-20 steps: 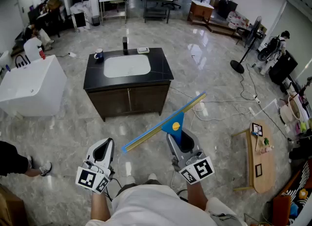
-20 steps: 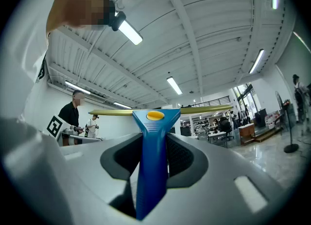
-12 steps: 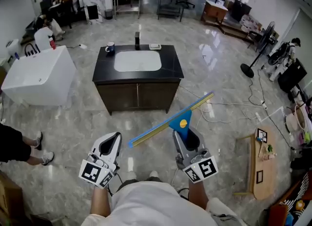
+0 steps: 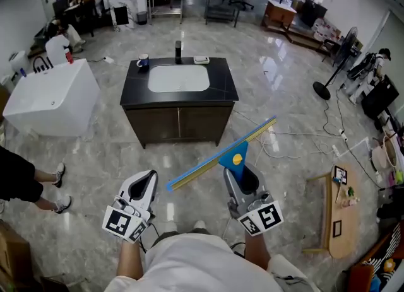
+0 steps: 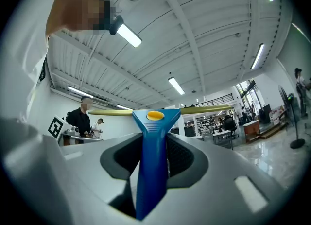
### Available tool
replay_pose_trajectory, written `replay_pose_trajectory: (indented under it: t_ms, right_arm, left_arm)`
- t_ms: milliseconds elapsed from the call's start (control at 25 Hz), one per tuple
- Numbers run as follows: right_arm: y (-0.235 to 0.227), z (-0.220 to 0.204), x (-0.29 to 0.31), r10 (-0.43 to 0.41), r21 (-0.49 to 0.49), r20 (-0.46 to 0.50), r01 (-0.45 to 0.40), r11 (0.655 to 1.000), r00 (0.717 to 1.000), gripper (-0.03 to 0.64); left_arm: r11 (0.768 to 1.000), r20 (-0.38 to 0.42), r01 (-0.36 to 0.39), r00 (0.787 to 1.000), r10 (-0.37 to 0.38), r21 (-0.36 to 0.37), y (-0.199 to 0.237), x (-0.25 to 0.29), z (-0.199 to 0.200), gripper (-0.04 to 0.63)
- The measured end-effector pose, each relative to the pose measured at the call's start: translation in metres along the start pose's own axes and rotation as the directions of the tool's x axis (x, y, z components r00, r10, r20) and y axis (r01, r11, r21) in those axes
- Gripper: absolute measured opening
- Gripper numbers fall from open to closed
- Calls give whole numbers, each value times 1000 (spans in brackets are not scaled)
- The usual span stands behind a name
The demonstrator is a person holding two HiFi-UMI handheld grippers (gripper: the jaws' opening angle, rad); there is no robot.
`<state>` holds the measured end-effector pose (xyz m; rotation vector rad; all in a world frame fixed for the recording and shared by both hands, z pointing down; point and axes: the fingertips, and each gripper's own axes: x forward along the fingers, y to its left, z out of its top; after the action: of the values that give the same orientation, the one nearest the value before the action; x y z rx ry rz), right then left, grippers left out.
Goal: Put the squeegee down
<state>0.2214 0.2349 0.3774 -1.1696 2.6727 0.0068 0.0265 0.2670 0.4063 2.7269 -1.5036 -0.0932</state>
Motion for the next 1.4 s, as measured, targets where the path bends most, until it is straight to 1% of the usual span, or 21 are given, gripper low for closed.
replay_pose_trajectory:
  t_ms: [360, 800, 1000, 1200, 1400]
  right_arm:
    - [-5, -1, 2, 2, -11, -7, -2, 1000, 1000, 149]
    - [-24, -4, 7, 7, -25, -17, -7, 1000, 1000, 149]
    - [-38, -12, 4, 2, -29, -37, -3, 1000, 999, 149]
    - [-59, -13, 3, 5, -18, -39, -6, 1000, 999, 149]
    - [-84, -18, 2, 7, -9, -50, -7, 1000, 999, 149]
  left_arm:
    - [1000, -5, -15, 1000, 15, -2, 0, 1, -2, 5]
    - [1000, -27, -22, 999, 22, -9, -1, 18, -10, 5]
    - [999, -16, -23, 1000, 23, -23, -7, 28, -13, 5]
    - [999, -36, -27, 999, 26, -22, -13, 48, -20, 5]
    - [999, -33, -37, 999, 36, -23, -15, 70, -22, 5]
